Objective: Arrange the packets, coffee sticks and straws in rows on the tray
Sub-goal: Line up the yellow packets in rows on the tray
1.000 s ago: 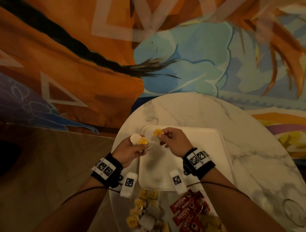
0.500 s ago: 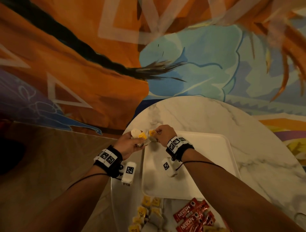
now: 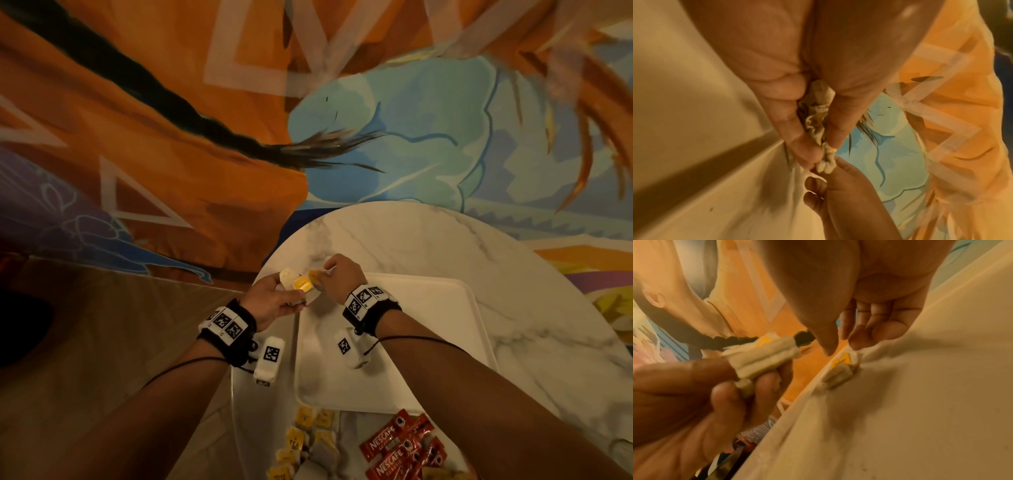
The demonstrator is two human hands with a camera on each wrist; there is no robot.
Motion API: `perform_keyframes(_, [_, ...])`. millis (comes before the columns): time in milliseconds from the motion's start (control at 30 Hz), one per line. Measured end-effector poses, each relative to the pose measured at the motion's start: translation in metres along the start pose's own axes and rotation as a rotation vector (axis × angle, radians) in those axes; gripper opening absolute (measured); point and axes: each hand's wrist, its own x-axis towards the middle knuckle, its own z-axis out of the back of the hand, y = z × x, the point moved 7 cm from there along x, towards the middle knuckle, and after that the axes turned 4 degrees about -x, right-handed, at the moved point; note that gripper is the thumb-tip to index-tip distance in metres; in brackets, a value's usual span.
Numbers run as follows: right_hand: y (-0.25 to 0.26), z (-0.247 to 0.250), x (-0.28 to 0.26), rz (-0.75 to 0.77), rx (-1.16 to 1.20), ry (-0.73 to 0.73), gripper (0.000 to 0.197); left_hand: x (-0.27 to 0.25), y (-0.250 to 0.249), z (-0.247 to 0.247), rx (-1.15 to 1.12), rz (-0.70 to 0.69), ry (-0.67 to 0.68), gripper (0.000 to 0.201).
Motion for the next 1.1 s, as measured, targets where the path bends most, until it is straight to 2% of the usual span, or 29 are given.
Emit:
perform_keyframes(100, [0.006,0.005,-0.007,0.064,0.082,0.014,0.022,0.001,0.0,-0.002,0.038,0.002,0.006,0.022])
perform_keyframes(233, [0.017,0.011,-0.034,0.152,0.37,0.15,0.025,0.002,-0.002,-0.007,0.123,0.001,0.043,0.023])
perform_keyframes(367, [0.012,0.01,-0.055,0.239,0.366,0.2,0.018,0.001,-0.003,-0.012,0.192,-0.009,0.089,0.027])
perform_keyframes(467, [-0.001,0.007,-0.061,0.237,0.374,0.178,0.008,-0.002,0.0,-0.016,0.215,-0.005,0.089,0.027])
perform_keyframes(533, [-0.008,0.007,-0.064,0.226,0.39,0.167,0.009,-0.003,0.003,-0.017,0.212,0.005,0.087,0.027])
perform_keyframes(733, [-0.021,0.026,-0.052,0.169,0.299,0.099,0.013,0.001,0.006,-0.013,0.118,0.071,0.048,0.026])
perform_keyframes(900, [-0.025,0.037,-0.023,0.123,0.189,0.031,0.01,0.004,0.001,-0.002,0.163,0.077,-0.036,0.017])
perform_keyframes(1100, [-0.028,0.02,0.004,0.041,-0.024,0.062,0.019,0.009,0.0,0.002,0.277,0.083,-0.051,0.032])
